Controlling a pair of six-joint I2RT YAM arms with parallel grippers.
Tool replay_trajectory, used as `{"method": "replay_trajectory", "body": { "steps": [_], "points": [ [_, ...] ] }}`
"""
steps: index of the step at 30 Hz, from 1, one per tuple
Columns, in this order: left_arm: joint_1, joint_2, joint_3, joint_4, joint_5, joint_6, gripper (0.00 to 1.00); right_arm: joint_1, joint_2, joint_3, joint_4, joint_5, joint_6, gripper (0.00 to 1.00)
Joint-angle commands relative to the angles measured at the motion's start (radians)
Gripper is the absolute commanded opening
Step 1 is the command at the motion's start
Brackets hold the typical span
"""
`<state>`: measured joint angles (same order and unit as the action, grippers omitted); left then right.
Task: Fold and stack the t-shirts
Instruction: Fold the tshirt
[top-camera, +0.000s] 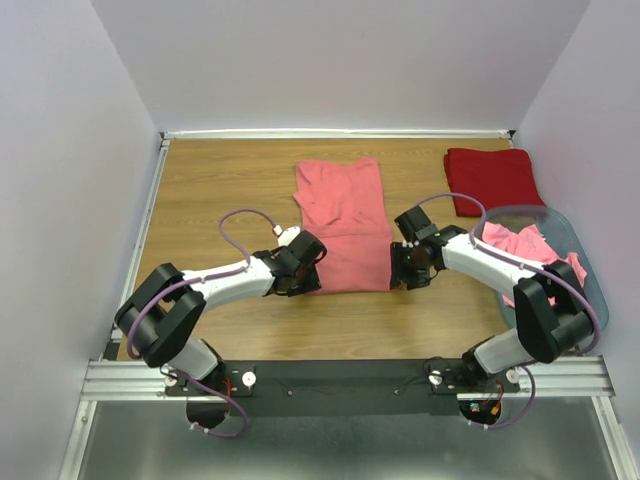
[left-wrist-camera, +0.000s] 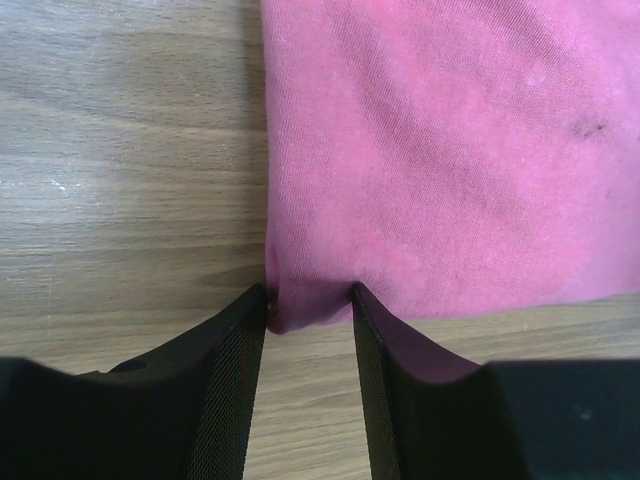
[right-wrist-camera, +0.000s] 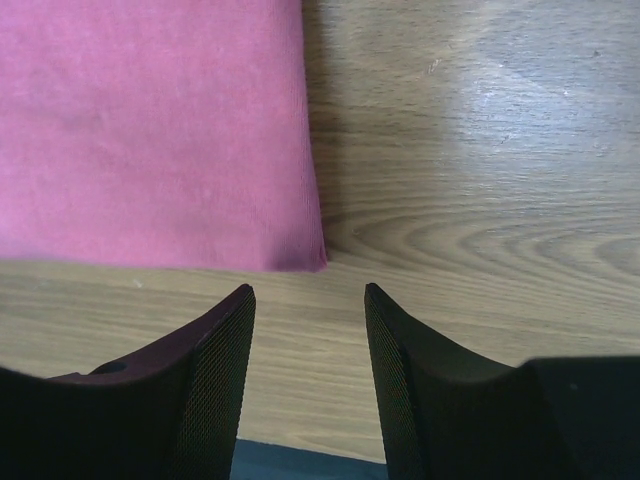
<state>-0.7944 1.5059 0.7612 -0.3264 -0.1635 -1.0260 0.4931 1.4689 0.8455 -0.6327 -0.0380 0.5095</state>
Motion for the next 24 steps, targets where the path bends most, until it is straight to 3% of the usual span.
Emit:
{"method": "replay_trajectory", "body": {
  "steps": [1, 6, 10, 14, 24],
  "points": [
    [-0.009, 0.083, -0.048, -0.056, -0.024, -0.009, 0.49, 0.039, 0.039, 0.035, -0.021, 0.098, 0.067, 0.57],
    [-0.009, 0.102, -0.042, -0.060, -0.021, 0.004, 0.44, 0.045, 0.074, 0.047, -0.021, 0.125, 0.095, 0.59],
    [-0.009, 0.117, -0.046, -0.057, -0.014, 0.015, 0.14, 0.048, 0.097, 0.066, -0.019, 0.127, 0.100, 0.59],
    [-0.009, 0.122, -0.051, -0.048, -0.008, 0.030, 0.02, 0.050, 0.123, 0.072, -0.016, 0.130, 0.106, 0.58],
    [-0.009, 0.108, -0.069, -0.039, 0.005, 0.050, 0.00, 0.079, 0.205, 0.043, -0.016, 0.158, 0.124, 0.47]
  ]
}}
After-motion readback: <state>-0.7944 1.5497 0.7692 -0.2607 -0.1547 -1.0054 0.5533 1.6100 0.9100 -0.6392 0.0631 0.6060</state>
